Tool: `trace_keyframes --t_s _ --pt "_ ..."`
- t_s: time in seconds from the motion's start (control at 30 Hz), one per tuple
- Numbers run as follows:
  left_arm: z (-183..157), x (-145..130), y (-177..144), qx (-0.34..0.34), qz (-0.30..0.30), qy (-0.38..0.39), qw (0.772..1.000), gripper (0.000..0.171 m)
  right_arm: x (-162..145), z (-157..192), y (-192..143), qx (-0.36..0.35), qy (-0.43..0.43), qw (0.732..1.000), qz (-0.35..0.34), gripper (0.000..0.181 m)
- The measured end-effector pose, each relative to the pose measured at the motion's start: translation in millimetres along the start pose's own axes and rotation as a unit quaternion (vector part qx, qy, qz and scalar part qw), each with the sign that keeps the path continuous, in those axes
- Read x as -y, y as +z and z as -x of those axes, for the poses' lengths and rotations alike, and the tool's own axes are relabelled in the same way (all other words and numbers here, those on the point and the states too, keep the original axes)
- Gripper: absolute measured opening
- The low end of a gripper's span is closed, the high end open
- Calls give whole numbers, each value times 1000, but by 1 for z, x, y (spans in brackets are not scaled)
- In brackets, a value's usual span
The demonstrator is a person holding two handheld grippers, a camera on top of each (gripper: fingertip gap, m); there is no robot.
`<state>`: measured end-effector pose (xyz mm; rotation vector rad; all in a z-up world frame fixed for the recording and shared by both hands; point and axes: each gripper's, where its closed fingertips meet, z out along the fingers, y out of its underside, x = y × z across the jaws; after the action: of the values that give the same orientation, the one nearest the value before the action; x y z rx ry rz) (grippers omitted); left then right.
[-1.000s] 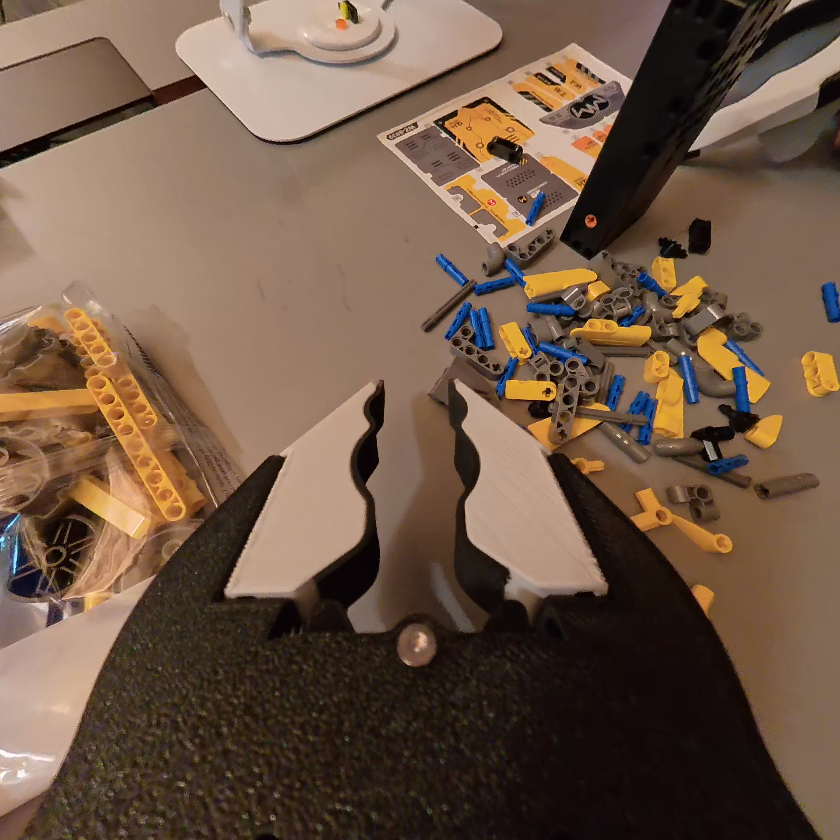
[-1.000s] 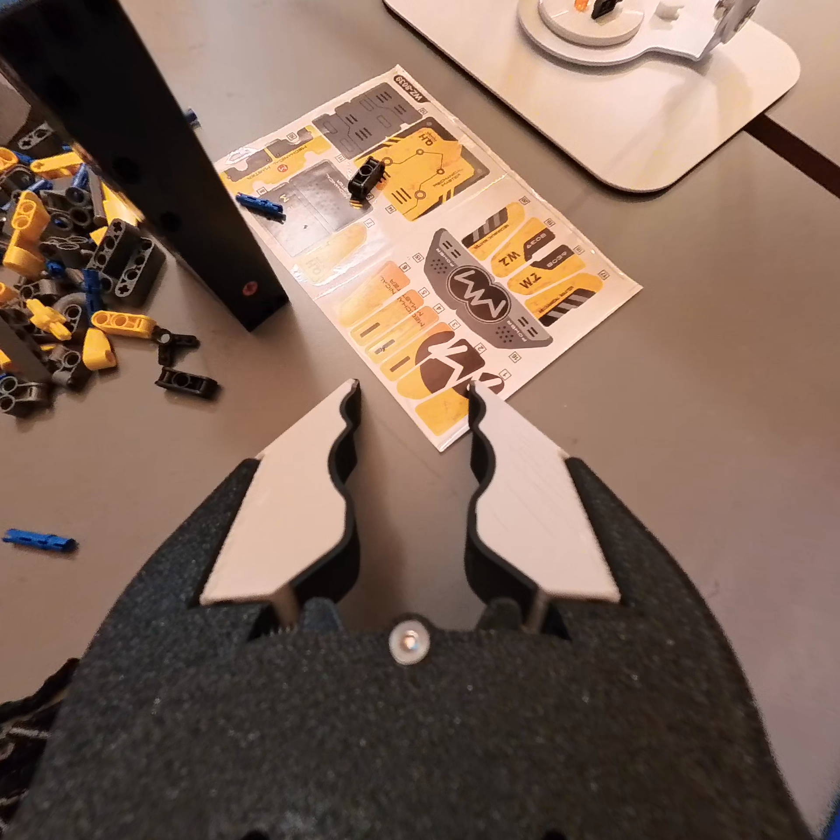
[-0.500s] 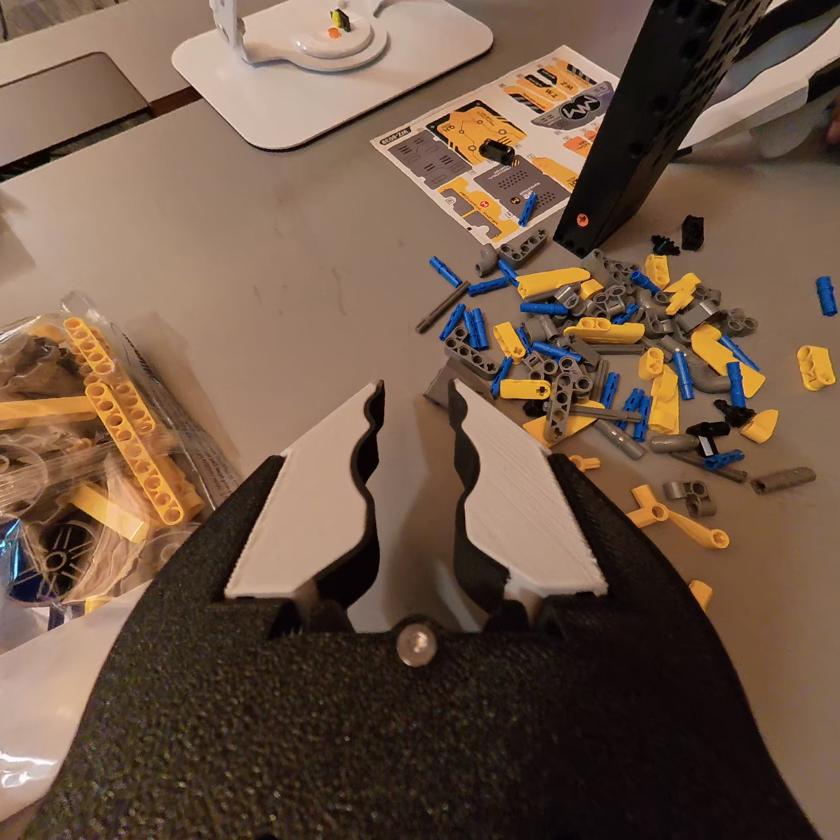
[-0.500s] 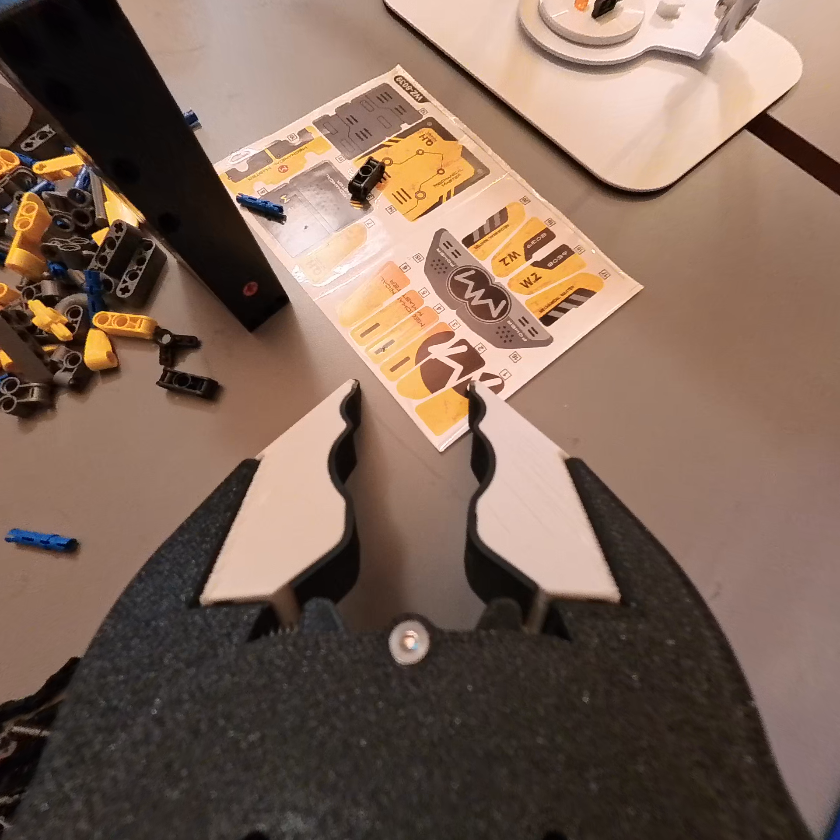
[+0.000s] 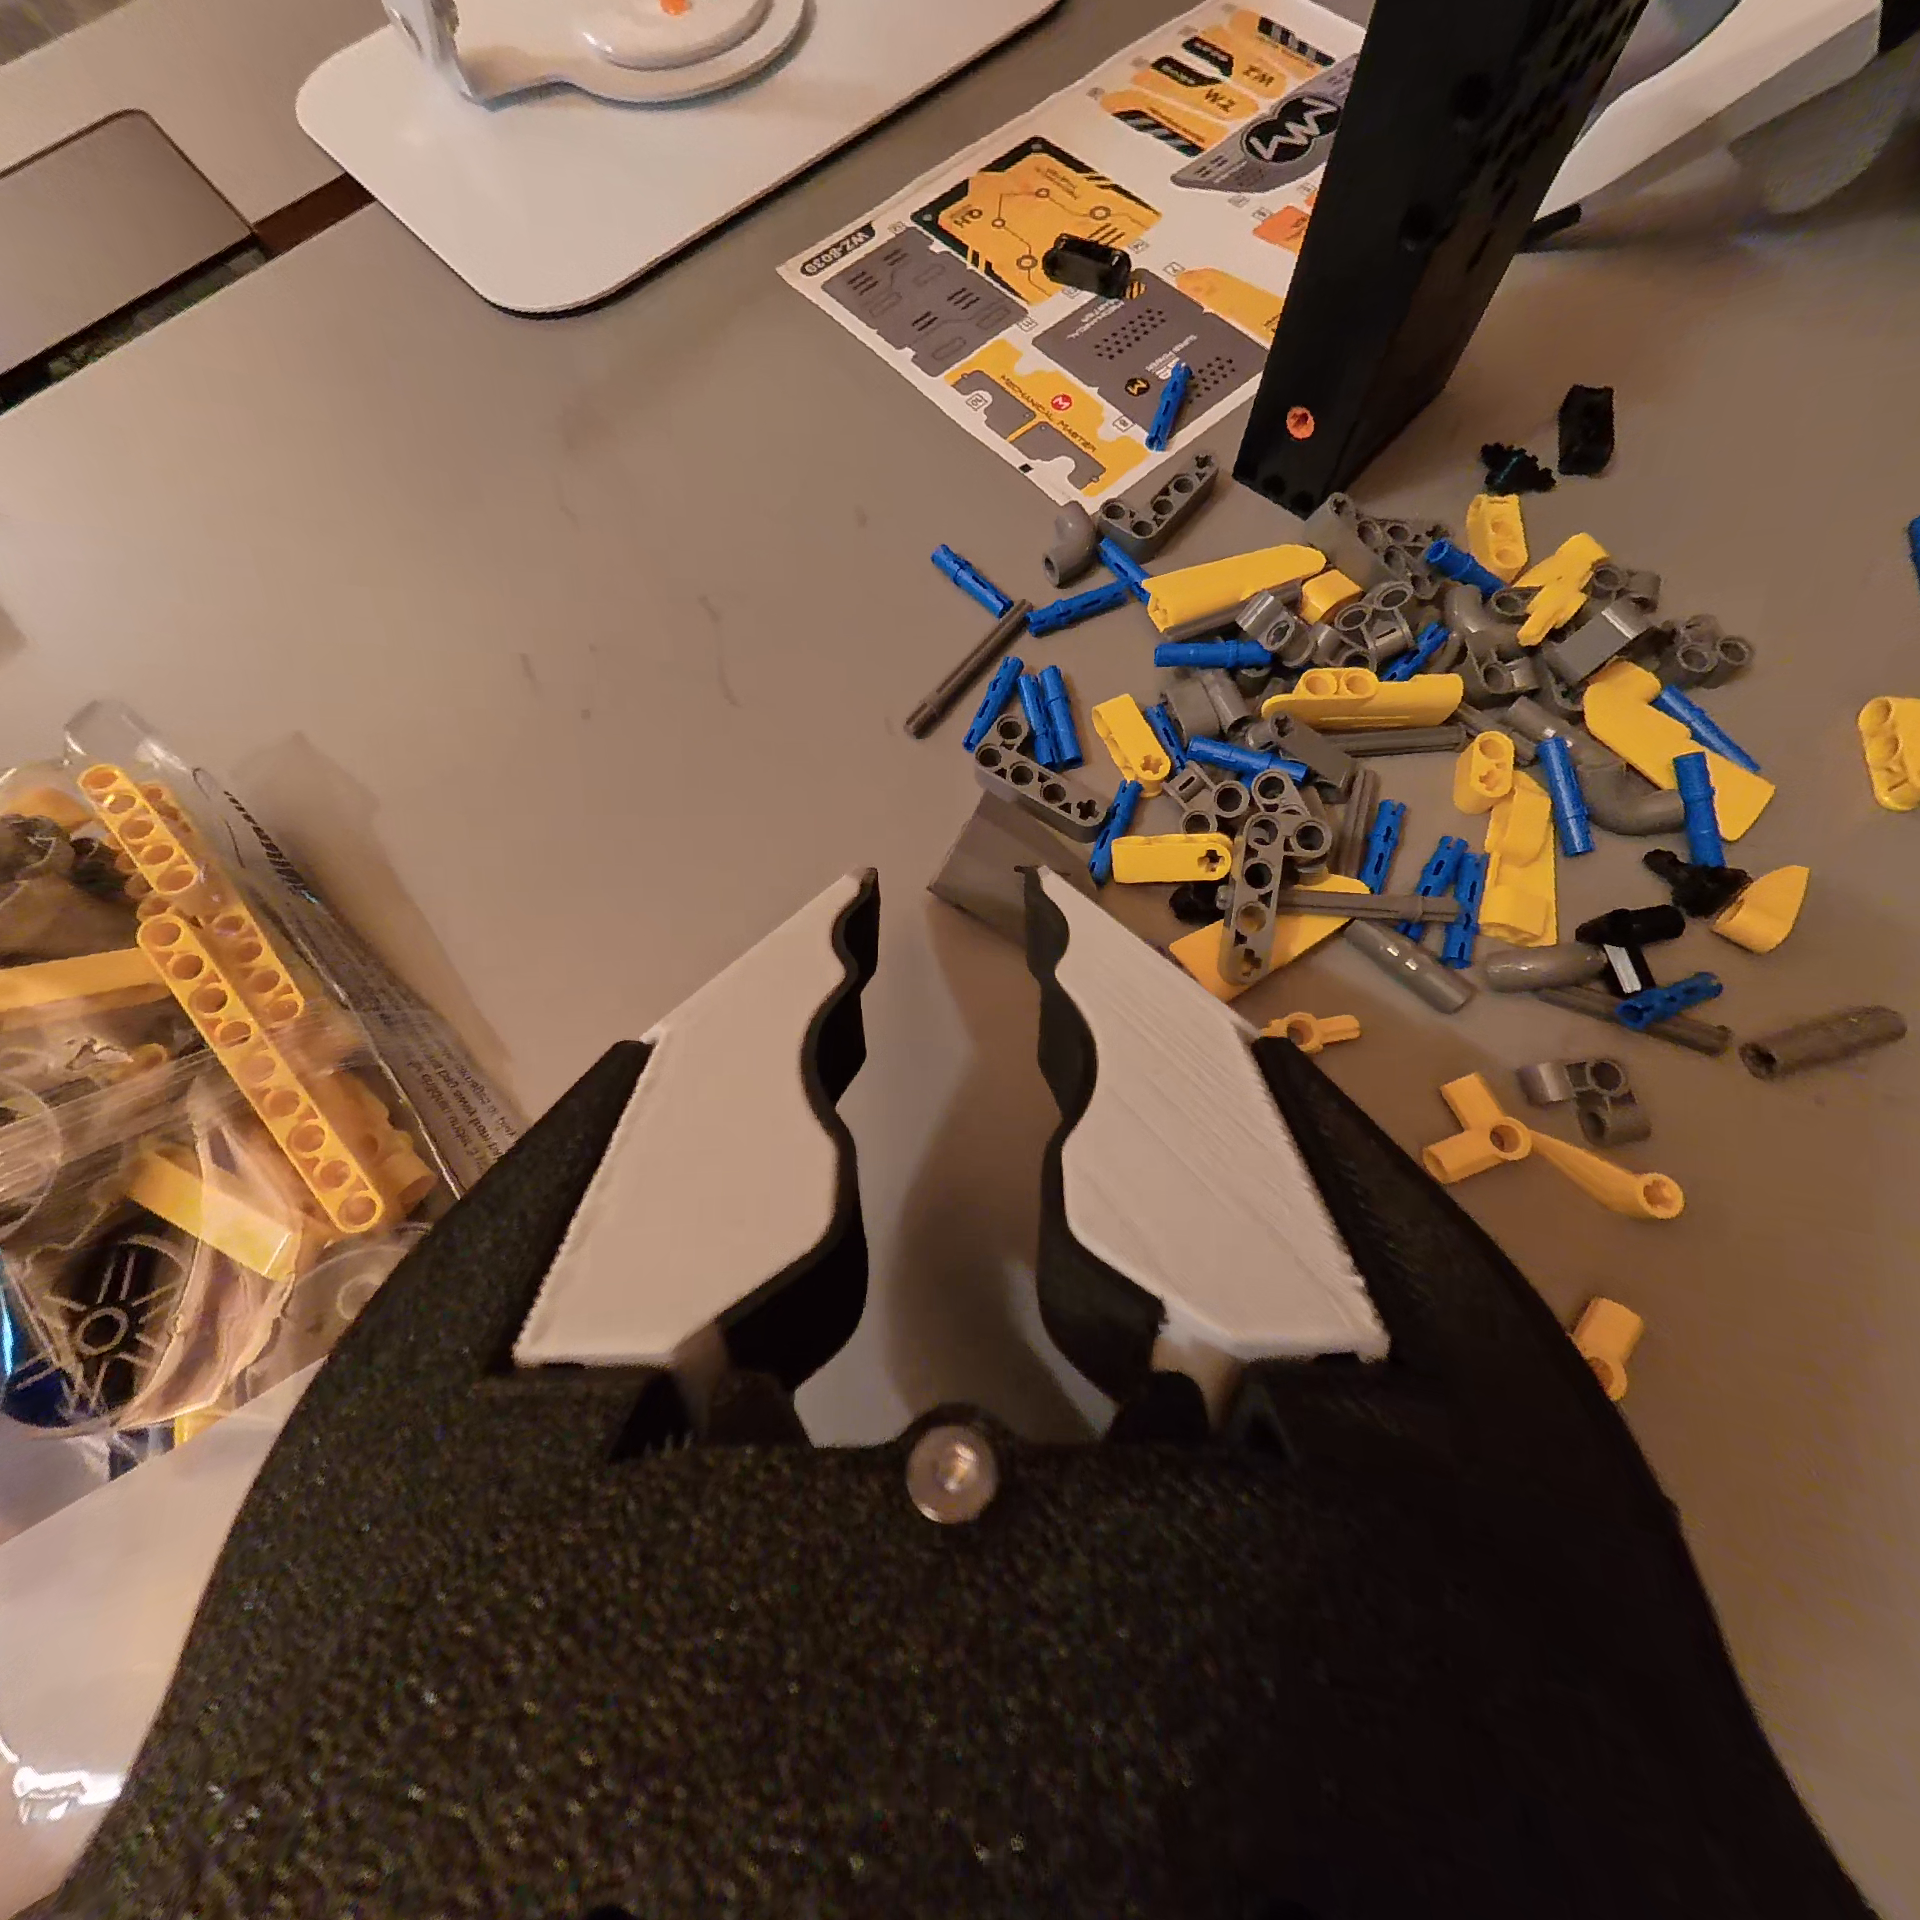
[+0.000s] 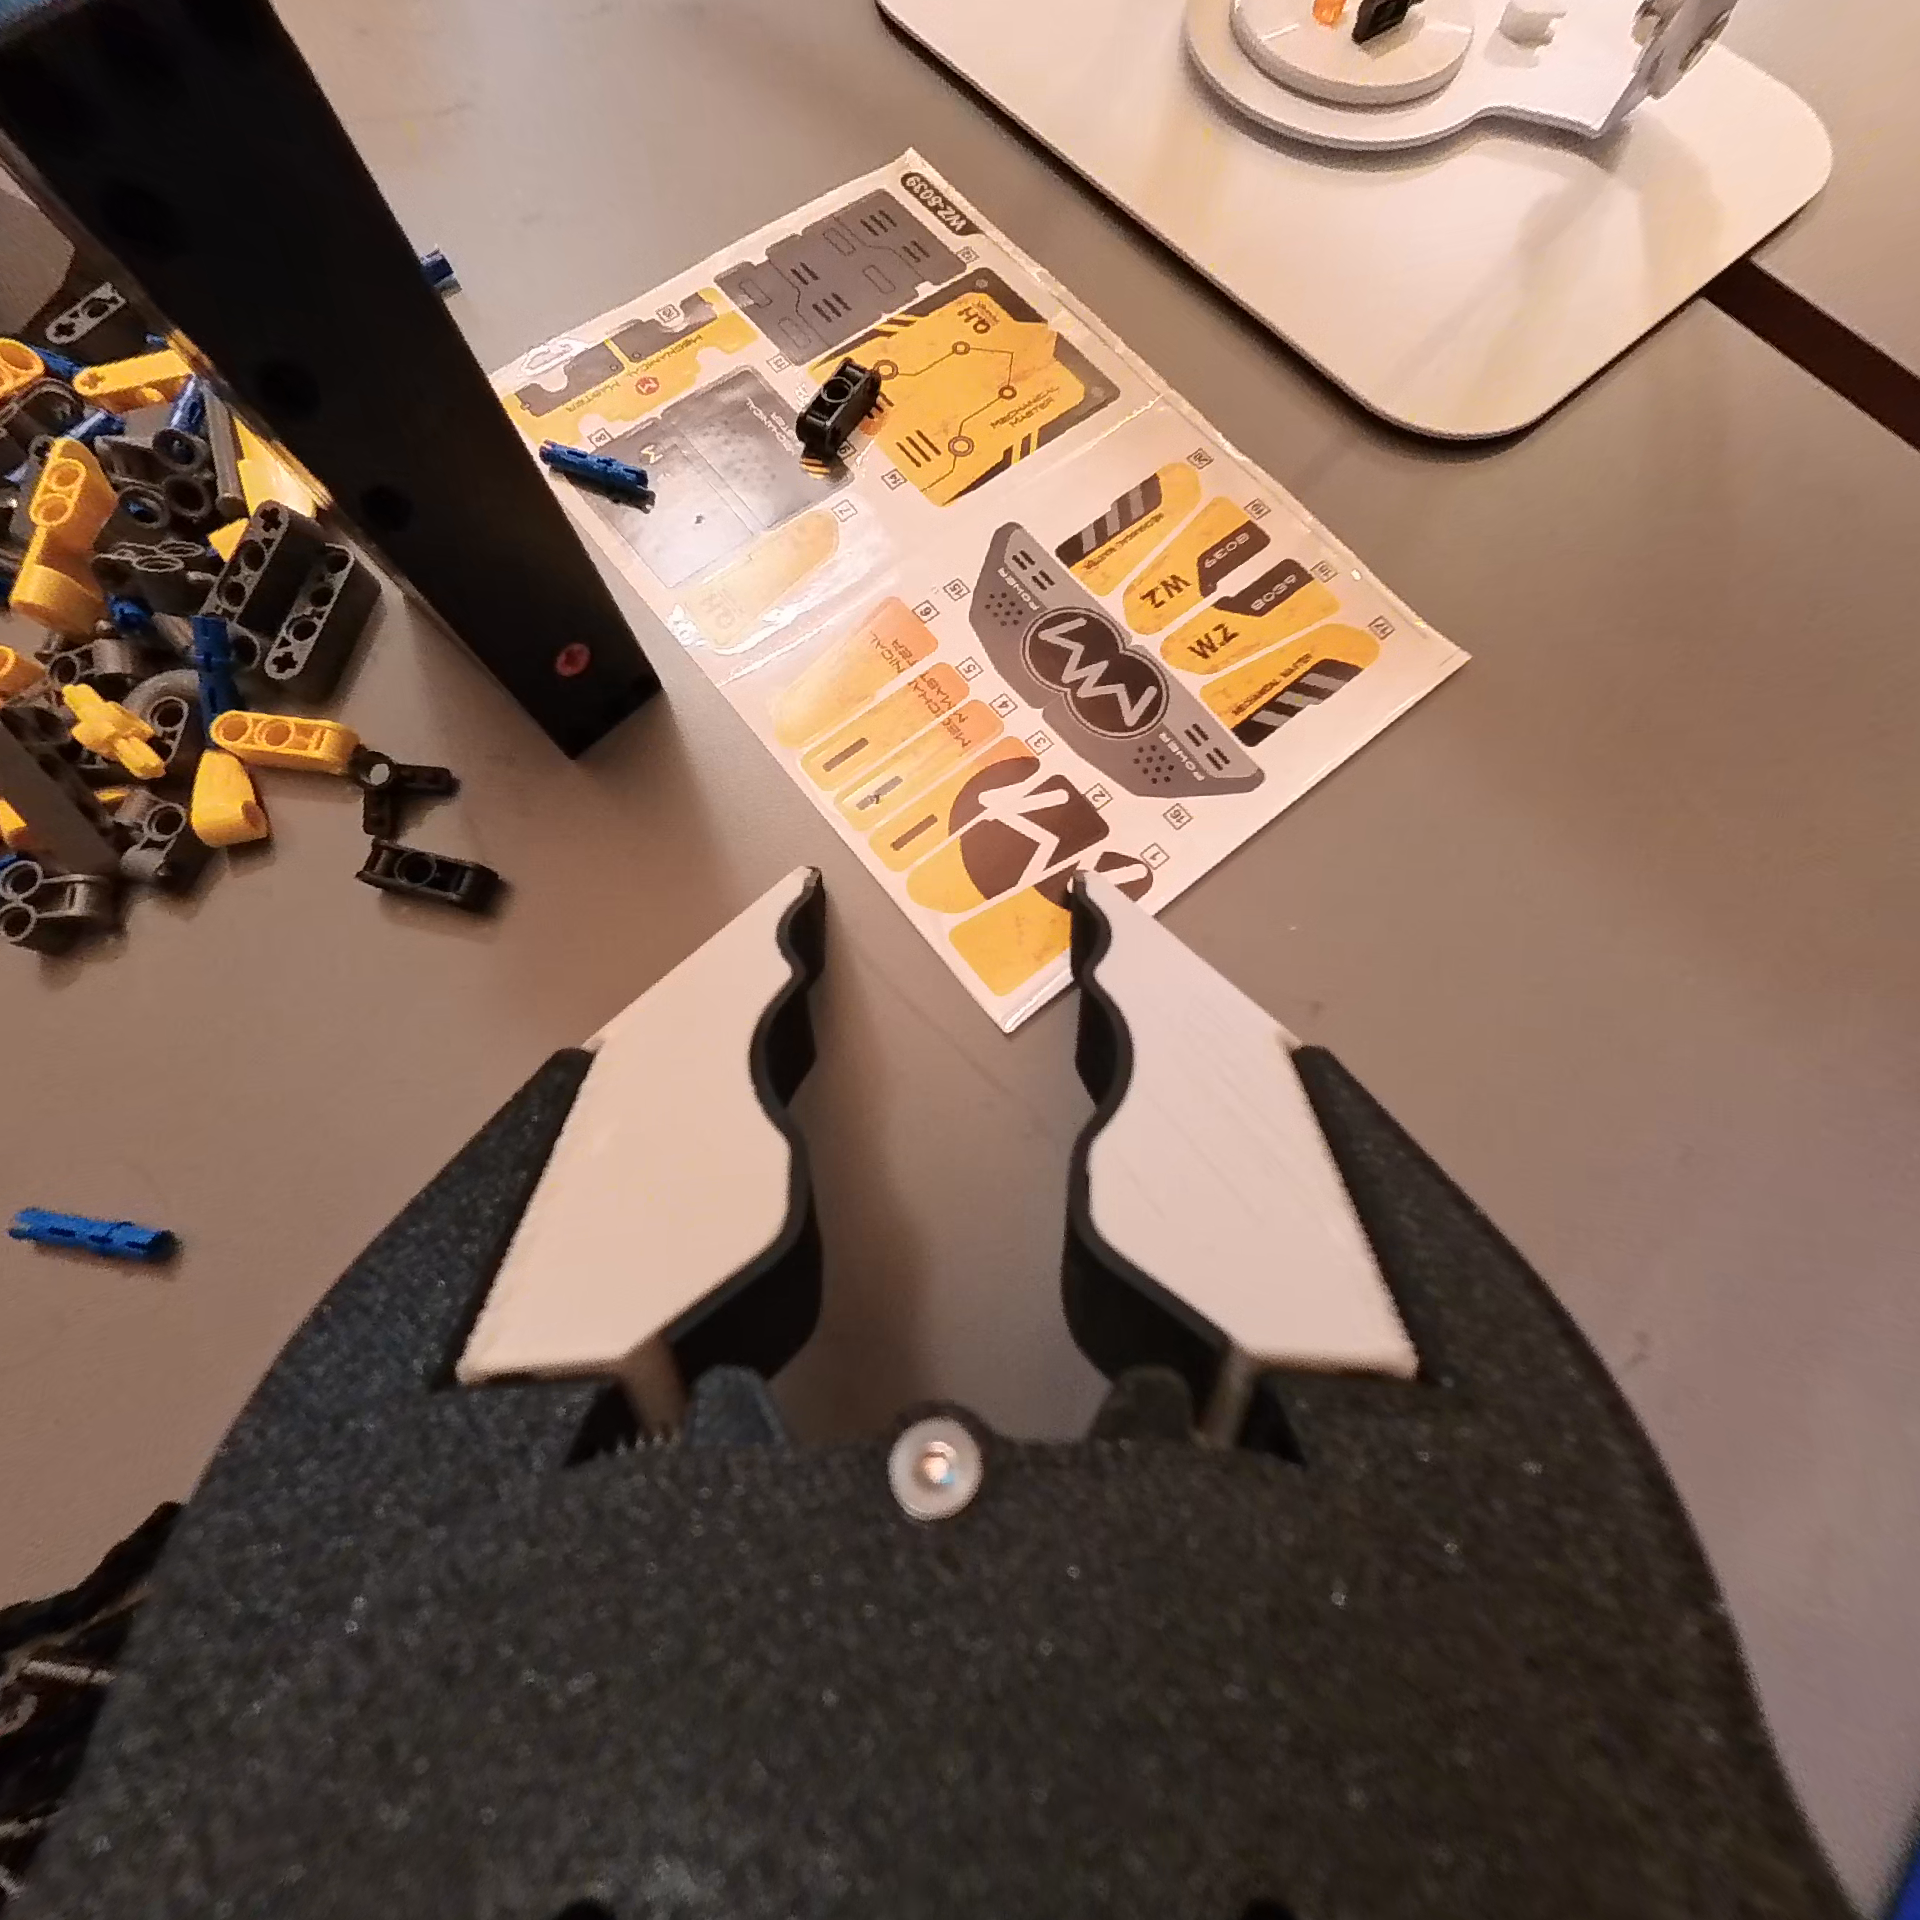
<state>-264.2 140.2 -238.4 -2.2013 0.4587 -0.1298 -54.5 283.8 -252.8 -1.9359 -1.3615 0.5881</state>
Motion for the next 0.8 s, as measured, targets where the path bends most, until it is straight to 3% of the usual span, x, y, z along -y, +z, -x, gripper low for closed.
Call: trace_keyframes --t_s 0.8 --pt "2 3 -2 12 -12 5 1000 27 0 0 0 -1 -1 1000 0 47"
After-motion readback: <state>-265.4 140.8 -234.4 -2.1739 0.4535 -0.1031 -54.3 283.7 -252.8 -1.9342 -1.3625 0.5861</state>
